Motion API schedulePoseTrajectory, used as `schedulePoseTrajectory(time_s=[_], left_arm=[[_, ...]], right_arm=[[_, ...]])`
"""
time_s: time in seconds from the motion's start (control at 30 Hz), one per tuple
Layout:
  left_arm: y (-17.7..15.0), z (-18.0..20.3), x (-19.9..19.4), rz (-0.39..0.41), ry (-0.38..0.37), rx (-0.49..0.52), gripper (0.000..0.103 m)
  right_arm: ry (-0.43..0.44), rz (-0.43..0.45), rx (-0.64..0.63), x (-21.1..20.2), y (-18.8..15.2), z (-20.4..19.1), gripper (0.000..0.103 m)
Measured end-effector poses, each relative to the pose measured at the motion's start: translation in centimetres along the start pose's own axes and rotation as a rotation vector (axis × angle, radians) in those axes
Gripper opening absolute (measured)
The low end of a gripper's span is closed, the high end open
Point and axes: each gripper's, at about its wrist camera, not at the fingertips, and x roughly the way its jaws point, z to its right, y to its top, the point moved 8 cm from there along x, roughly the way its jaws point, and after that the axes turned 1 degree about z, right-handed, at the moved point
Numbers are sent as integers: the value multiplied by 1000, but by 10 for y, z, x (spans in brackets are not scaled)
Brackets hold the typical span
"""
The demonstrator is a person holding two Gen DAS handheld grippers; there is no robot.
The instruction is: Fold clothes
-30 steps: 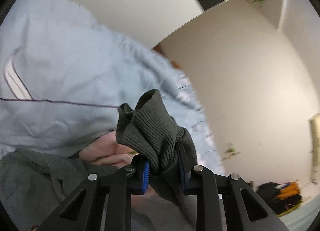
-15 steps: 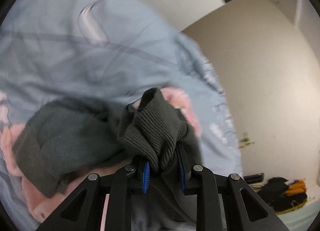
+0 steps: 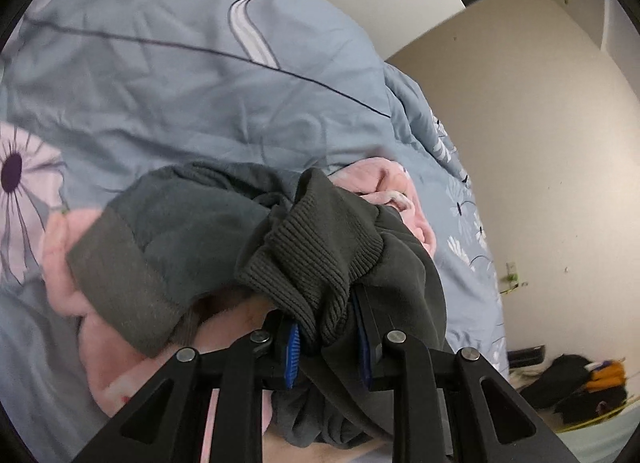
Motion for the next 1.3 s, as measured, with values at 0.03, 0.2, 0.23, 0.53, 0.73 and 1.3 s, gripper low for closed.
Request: schedulePoseTrajectory(time_s=[0.03,0.2,0.23,0.53,0.73,1.3], left_arm=[[1,0,1,3,1,6,24],[-6,3,2,28,9,31,24],[-7,1,0,28,3,20,24],[-9,-5,-6,9,-63,-15,24],[-10,-5,-5,8,-87,-26,24],[-10,-16,-6,10,-97,-66,24]], right_arm=[[-27,12,-7,-10,-1,-2,46],[154,-61,-97,3,-29,-64,48],[201,-125,-114,16,-43,-82,48],[237,-384,-47,123,-96,-130,48],[228,-338,15,114,-83,-141,13],[210,-435,-265,48,-124,-162,6]])
